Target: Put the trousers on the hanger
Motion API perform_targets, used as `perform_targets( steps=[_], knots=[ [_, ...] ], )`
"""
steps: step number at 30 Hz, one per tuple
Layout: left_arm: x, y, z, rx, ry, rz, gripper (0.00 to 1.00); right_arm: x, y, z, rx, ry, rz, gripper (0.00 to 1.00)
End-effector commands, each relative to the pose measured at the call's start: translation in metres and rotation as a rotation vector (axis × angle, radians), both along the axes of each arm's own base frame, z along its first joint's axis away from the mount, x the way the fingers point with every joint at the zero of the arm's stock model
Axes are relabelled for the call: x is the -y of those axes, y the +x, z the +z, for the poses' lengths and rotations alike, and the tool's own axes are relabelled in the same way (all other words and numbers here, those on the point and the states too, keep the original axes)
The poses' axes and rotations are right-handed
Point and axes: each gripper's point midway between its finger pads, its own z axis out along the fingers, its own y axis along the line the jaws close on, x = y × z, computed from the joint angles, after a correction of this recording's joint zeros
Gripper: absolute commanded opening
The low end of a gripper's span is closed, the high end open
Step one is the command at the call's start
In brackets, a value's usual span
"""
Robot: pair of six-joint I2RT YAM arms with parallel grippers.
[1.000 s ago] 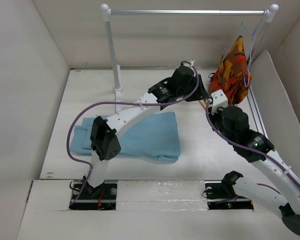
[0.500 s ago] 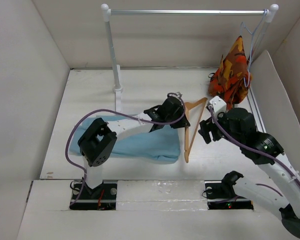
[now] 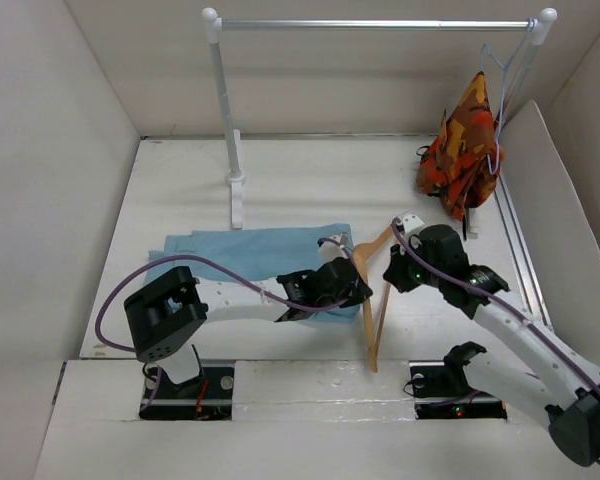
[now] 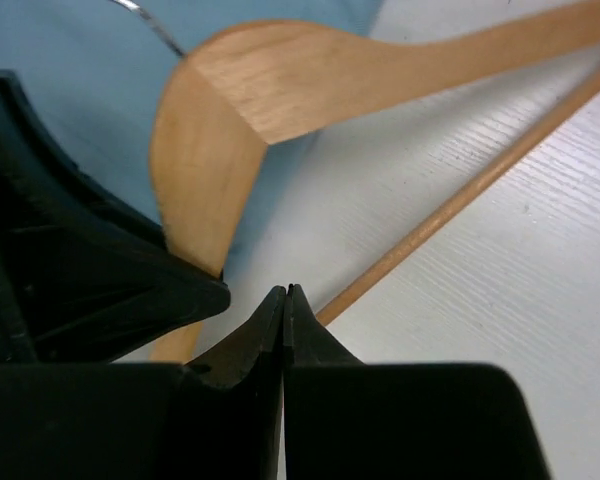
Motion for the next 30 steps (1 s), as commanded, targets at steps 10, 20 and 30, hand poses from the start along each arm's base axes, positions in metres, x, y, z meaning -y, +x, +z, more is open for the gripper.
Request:
perform_targets(
  steps=[10, 20, 30],
  knots=[
    [-0.044, 0.029, -0.030, 0.000, 0.015, 0.259, 0.00, -0.051, 0.066, -0.038, -0.016, 0.191, -0.026, 0.46],
    [-0.043, 0.025, -0.040, -0.020, 0.051, 0.238, 0.00, -0.071, 0.058, -0.097, -0.165, 0.204, -0.042, 0.57],
    [-0.059, 0.028, -0.043, 0.019, 0.133, 0.247, 0.00, -0.077, 0.040, -0.086, -0.199, 0.358, 0.004, 0.00]
  ],
)
